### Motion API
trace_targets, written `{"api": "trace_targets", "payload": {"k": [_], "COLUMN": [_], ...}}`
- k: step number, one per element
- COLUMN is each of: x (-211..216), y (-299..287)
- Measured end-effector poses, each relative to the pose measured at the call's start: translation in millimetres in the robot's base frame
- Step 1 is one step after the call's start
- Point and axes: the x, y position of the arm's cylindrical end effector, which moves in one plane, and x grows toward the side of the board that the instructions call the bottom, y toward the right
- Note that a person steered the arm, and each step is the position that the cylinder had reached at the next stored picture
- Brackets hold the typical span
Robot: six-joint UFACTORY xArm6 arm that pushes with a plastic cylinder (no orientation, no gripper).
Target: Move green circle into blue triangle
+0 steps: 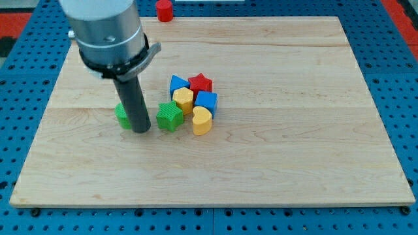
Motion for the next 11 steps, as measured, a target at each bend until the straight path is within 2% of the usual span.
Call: {"api": "trace_targets", "payload": {"k": [1,3,5,7,8,9,11], "x": [-11.2,-2.6,21.7,-2.9,-22.1,-23.5,-22.2], "y": [6.8,53.0,-4.9,-68.2,-36.5,-10.7,0.3]}}
